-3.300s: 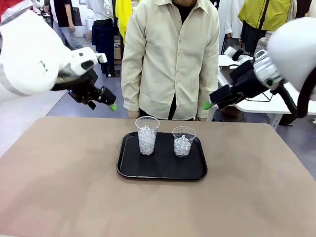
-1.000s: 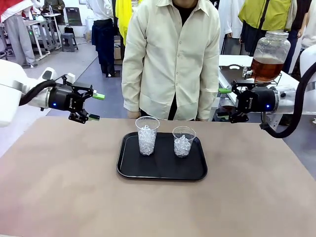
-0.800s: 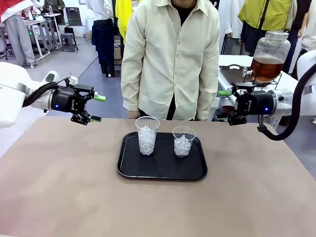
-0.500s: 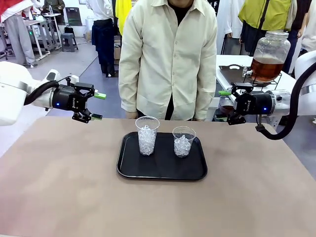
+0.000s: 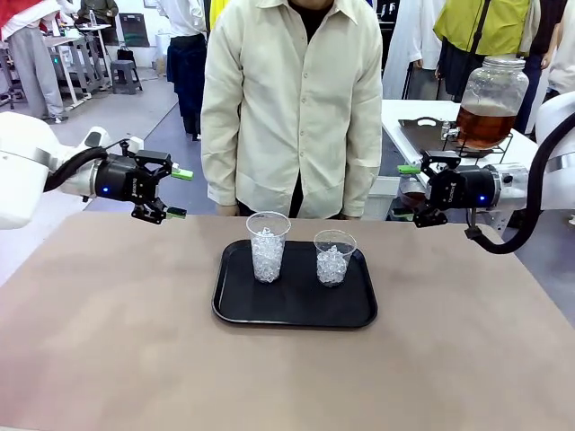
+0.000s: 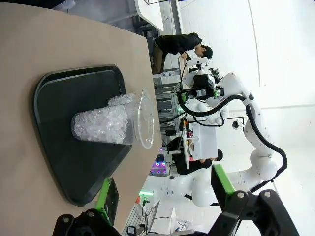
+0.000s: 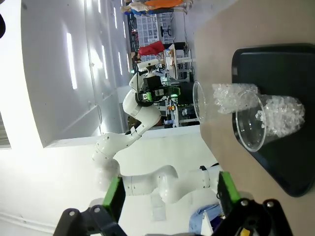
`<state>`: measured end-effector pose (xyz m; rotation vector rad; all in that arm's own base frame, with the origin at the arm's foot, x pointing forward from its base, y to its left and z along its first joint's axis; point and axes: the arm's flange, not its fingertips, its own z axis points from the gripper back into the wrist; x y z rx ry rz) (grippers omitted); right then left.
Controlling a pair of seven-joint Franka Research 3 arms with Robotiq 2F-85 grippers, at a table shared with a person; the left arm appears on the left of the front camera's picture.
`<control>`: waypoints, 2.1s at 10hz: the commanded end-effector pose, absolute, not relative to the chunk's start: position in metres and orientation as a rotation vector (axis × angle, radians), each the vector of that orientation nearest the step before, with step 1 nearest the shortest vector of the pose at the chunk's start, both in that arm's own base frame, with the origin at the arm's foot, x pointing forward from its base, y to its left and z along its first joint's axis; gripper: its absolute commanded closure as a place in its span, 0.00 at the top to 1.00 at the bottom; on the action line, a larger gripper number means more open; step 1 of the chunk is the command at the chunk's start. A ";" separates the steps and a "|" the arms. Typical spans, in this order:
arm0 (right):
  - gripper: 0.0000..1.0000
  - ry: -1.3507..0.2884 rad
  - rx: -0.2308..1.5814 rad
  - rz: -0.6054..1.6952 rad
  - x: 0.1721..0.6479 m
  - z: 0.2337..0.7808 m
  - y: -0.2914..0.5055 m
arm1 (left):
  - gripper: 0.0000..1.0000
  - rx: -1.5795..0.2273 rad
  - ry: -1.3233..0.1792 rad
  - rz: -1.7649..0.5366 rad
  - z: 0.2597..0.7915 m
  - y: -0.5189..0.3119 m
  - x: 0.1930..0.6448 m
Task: Pour the drink into the iced cup.
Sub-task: Pick up the iced cup indicated by the human and present it to them.
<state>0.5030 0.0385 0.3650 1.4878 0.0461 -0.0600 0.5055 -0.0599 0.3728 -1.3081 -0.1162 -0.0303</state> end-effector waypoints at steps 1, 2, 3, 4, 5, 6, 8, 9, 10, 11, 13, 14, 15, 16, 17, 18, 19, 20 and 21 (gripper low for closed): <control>1.00 0.043 1.491 -0.061 0.502 0.366 0.039 | 1.00 -1.300 -0.118 -0.033 0.373 -0.060 0.505; 1.00 0.043 1.491 -0.061 0.502 0.366 0.039 | 1.00 -1.300 -0.118 -0.033 0.373 -0.060 0.505; 1.00 0.043 1.491 -0.061 0.502 0.366 0.039 | 1.00 -1.300 -0.118 -0.033 0.373 -0.060 0.505; 1.00 0.043 1.491 -0.061 0.502 0.366 0.039 | 1.00 -1.300 -0.118 -0.033 0.373 -0.060 0.505; 1.00 0.043 1.491 -0.061 0.502 0.366 0.039 | 1.00 -1.300 -0.118 -0.033 0.373 -0.060 0.505; 1.00 0.043 1.491 -0.061 0.502 0.366 0.039 | 1.00 -1.300 -0.118 -0.033 0.373 -0.060 0.505; 1.00 0.043 1.491 -0.061 0.502 0.366 0.039 | 1.00 -1.300 -0.118 -0.033 0.373 -0.060 0.505; 1.00 0.043 1.491 -0.061 0.502 0.366 0.039 | 1.00 -1.300 -0.118 -0.033 0.373 -0.060 0.505; 1.00 0.043 1.491 -0.061 0.502 0.366 0.039 | 1.00 -1.300 -0.118 -0.033 0.373 -0.060 0.505; 1.00 0.043 1.491 -0.061 0.502 0.366 0.039 | 1.00 -1.300 -0.118 -0.033 0.373 -0.060 0.505; 1.00 0.043 1.491 -0.061 0.502 0.366 0.039 | 1.00 -1.300 -0.118 -0.033 0.373 -0.060 0.505; 1.00 0.043 1.491 -0.061 0.502 0.366 0.039 | 1.00 -1.300 -0.118 -0.033 0.373 -0.060 0.505; 1.00 0.043 1.491 -0.061 0.502 0.366 0.039 | 1.00 -1.300 -0.118 -0.033 0.373 -0.060 0.505; 1.00 0.043 1.491 -0.061 0.502 0.366 0.039 | 1.00 -1.300 -0.118 -0.033 0.373 -0.060 0.505; 1.00 0.043 1.491 -0.061 0.502 0.366 0.039 | 1.00 -1.300 -0.118 -0.033 0.373 -0.060 0.505; 1.00 0.043 1.491 -0.061 0.502 0.366 0.039 | 1.00 -1.300 -0.118 -0.033 0.373 -0.060 0.505; 1.00 0.043 1.491 -0.061 0.502 0.366 0.039 | 1.00 -1.300 -0.118 -0.033 0.373 -0.060 0.505; 1.00 0.043 1.491 -0.061 0.502 0.366 0.039 | 1.00 -1.300 -0.118 -0.033 0.373 -0.060 0.505; 1.00 0.043 1.491 -0.061 0.502 0.366 0.039 | 1.00 -1.300 -0.118 -0.033 0.373 -0.060 0.505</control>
